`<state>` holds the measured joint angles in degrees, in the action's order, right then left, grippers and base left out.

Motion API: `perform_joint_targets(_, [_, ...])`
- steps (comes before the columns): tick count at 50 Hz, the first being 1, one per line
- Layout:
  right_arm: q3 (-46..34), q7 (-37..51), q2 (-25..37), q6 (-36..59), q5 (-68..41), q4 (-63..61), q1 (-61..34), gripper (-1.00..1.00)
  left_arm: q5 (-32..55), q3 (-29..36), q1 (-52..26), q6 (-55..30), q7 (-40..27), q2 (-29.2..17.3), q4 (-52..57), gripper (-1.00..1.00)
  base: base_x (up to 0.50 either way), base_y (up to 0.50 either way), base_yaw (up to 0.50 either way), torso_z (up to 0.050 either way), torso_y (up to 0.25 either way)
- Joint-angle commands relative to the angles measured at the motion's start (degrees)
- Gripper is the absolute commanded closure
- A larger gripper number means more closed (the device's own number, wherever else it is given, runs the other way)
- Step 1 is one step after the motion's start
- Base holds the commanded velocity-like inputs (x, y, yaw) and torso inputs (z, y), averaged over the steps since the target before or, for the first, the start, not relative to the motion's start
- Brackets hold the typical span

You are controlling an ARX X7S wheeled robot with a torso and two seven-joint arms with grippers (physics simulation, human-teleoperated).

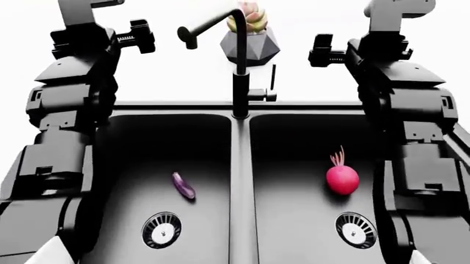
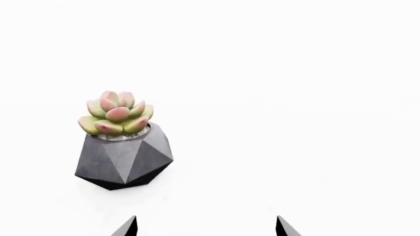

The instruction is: Pick the vegetables from the sink and place them on the cutting board.

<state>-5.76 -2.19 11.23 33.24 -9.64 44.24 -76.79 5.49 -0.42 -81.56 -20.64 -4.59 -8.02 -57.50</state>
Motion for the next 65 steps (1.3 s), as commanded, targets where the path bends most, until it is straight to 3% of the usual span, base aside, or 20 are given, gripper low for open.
perform_joint_targets(1, [-7.19,-10.69,-2.17,-13.62,6.07,30.64,-11.67,-1.0,-3.1,1.72,-6.4,4.81,10.37,0.14,-17.47,-1.0,0.5,0.0,0.0,0.0,0.0])
perform_joint_targets(6, [-12.58,-18.22,-1.11,-11.02,10.02,29.85,-11.21,-1.0,-5.32,4.72,-5.86,3.16,16.35,0.0,-17.41,-1.0,0.5,0.0,0.0,0.0,0.0])
perform_joint_targets(8, [-14.01,-21.95,0.47,-5.44,10.49,20.56,-8.04,-1.0,-5.71,6.11,-5.19,2.72,20.64,0.08,-16.62,-1.0,0.5,0.0,0.0,0.0,0.0])
perform_joint_targets(12, [-16.62,-30.19,6.28,13.7,9.23,-12.09,3.67,-1.0,-3.98,8.59,10.25,-23.24,30.0,-1.83,17.76,-1.0,0.5,0.0,0.0,0.0,0.0])
perform_joint_targets(14, [-16.95,-31.04,7.92,18.7,9.06,-19.53,5.99,-1.0,-2.79,8.7,13.68,-31.35,31.37,-2.14,32.68,-1.0,0.5,0.0,0.0,0.0,0.0])
perform_joint_targets(18, [-16.68,-31.9,10.28,25.74,8.29,-30.23,10.52,-1.0,-1.3,9.78,18.09,-40.16,33.34,-2.83,43.36,-1.0,0.5,0.0,0.0,0.0,0.0])
perform_joint_targets(25, [-16.39,-34.1,13.2,32.35,6.69,-41.62,13.84,-1.0,0.94,11.17,22.16,-46.13,36.73,-5.04,53.44,-1.0,0.5,0.0,0.0,0.0,0.0])
perform_joint_targets(33, [-20.16,-37.25,14.41,32.03,6.17,-42.67,13.54,-1.0,2.89,11.75,21.67,-52.2,38.02,-3.77,54.3,-1.0,0.5,0.0,0.0,0.0,0.0])
perform_joint_targets(47, [-21.78,-38.17,15.57,31.71,6.37,-42.33,12.75,-1.0,1.42,16.25,21.72,-48.97,38.19,-5.58,52.01,-1.0,0.5,0.0,0.0,0.0,-0.14])
perform_joint_targets(56, [-20.96,-36.97,15.24,30.31,6.74,-40.61,12.2,-1.0,-1.57,13.72,19.28,-48.64,31.85,-3.81,45.77,-1.0,0.5,0.0,0.0,0.0,-0.25])
perform_joint_targets(65, [-19.51,-35.6,15.13,29.7,6.9,-39.94,12.13,-1.0,-2.21,13.52,18.43,-48.26,30.22,-3.4,43.67,-1.0,0.5,0.0,0.0,0.0,-0.25])
